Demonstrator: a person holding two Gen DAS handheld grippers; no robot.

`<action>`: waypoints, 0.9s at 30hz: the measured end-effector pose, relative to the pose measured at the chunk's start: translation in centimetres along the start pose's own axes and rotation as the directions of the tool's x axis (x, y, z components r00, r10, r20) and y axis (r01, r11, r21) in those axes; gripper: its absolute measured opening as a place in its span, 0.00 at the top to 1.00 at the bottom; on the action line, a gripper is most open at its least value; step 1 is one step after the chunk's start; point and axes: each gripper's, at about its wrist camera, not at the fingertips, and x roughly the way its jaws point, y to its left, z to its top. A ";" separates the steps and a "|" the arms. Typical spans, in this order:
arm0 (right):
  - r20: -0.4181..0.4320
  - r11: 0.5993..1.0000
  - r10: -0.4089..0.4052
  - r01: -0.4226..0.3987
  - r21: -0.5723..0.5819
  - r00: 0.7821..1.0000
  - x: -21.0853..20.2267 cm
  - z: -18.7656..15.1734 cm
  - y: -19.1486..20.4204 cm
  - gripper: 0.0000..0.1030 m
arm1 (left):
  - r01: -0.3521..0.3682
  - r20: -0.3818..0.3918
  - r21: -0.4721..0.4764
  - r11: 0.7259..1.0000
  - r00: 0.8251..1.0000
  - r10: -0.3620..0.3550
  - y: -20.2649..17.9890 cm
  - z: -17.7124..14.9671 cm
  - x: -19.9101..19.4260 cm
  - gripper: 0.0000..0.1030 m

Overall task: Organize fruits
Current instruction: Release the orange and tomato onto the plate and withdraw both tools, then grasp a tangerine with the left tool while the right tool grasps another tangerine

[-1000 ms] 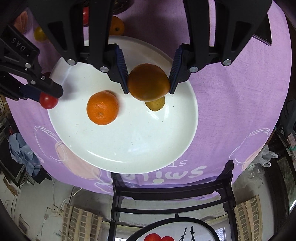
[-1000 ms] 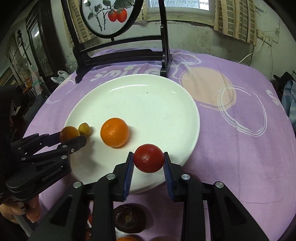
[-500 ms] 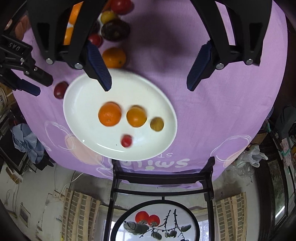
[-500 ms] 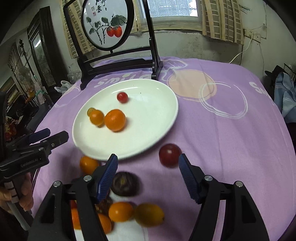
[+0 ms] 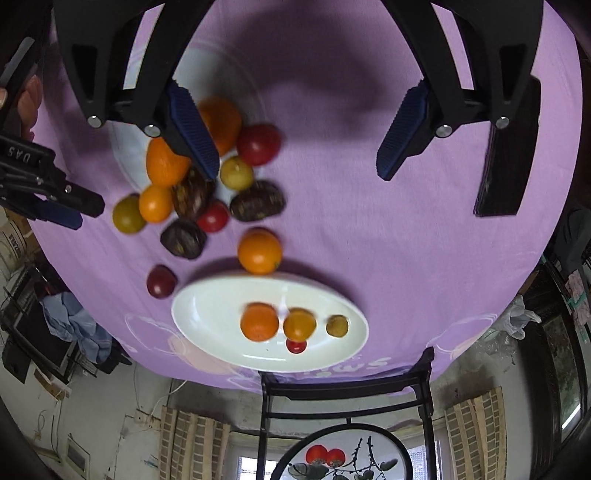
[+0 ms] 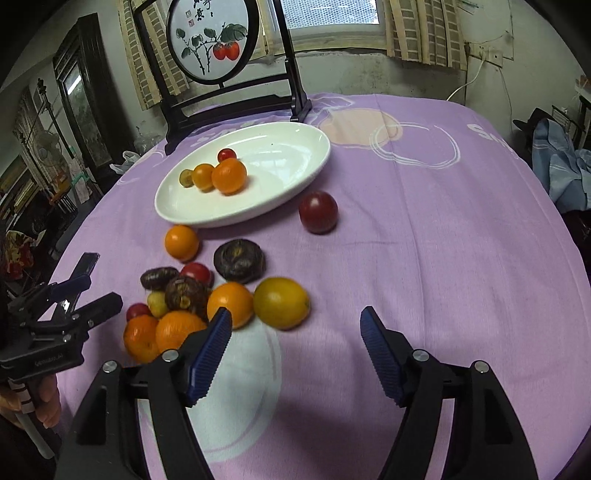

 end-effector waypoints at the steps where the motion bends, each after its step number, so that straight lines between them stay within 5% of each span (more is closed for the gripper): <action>1: -0.003 1.000 -0.002 0.002 -0.003 1.000 -0.2 -0.4 0.1 0.29 | 0.001 0.000 0.004 1.000 1.000 -0.001 -0.1 -0.4 -0.2 0.18; 17: -0.019 1.000 -0.003 0.003 -0.004 1.000 -0.1 -2.9 -0.5 0.28 | 0.029 -0.058 0.060 0.998 0.998 -0.025 -2.8 -3.4 0.1 0.18; 24: -0.010 0.999 0.036 -0.036 0.023 0.999 -0.1 -3.1 -1.2 0.28 | 0.071 -0.137 0.041 0.997 0.988 -0.065 -3.7 -3.3 1.9 0.42; 27: -0.010 0.998 0.055 -0.055 0.036 0.998 -0.1 -3.2 -1.5 0.28 | 0.065 -0.143 0.028 0.997 0.988 -0.061 -4.1 -2.8 2.4 0.43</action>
